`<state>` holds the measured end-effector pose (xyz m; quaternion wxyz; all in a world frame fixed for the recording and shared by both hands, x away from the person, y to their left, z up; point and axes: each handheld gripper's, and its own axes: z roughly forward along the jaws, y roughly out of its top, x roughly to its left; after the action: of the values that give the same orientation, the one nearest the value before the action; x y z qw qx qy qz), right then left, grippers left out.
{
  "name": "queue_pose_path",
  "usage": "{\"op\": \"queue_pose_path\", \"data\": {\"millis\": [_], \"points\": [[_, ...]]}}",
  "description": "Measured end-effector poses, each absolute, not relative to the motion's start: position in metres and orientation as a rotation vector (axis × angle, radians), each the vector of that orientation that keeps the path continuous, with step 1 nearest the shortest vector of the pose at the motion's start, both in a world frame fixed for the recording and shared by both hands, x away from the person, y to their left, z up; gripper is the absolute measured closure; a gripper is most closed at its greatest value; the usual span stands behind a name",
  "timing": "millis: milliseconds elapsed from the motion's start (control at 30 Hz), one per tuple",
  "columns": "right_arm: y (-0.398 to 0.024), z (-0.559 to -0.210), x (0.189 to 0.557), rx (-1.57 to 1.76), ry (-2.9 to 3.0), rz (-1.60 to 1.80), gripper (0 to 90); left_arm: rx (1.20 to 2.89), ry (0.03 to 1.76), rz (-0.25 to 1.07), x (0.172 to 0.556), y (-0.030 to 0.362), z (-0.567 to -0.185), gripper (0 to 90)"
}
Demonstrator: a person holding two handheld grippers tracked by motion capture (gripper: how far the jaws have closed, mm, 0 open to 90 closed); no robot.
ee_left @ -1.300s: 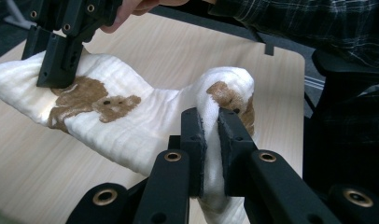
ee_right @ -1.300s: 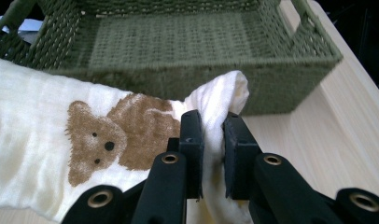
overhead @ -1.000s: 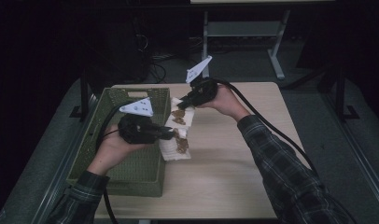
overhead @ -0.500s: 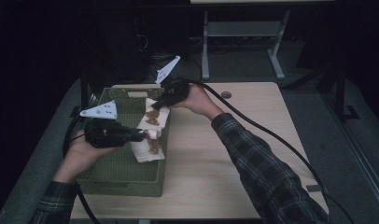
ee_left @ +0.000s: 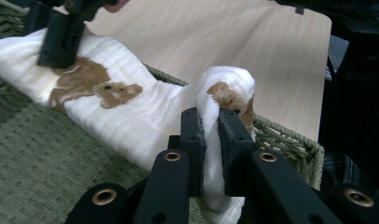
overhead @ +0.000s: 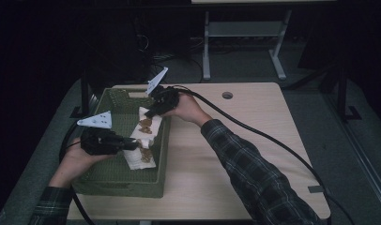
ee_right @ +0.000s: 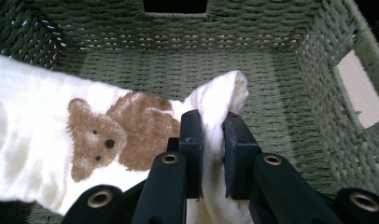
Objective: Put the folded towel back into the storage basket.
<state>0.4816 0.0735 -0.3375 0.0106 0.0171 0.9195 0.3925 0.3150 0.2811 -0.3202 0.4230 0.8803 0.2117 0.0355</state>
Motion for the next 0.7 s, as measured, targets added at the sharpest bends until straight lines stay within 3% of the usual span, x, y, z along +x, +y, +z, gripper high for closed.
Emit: {"op": "queue_pose_path", "data": {"millis": [267,300,400,500,700], "points": [[0.077,-0.351,0.480,0.057,2.894,1.198,79.6,2.242,0.505,0.034,0.317,0.272,-0.339,80.5],[0.078,-0.352,0.479,0.055,2.897,1.195,79.6,2.240,0.506,0.034,0.317,0.271,-0.341,78.6],[0.079,-0.355,0.480,0.052,2.895,1.190,79.6,2.222,0.513,0.073,0.318,0.269,-0.342,59.5],[0.079,-0.355,0.481,0.059,2.895,1.187,79.6,2.205,0.518,0.108,0.319,0.268,-0.341,48.8],[0.078,-0.353,0.487,0.072,2.874,1.192,79.6,2.171,0.543,0.121,0.324,0.265,-0.342,41.7]]}}
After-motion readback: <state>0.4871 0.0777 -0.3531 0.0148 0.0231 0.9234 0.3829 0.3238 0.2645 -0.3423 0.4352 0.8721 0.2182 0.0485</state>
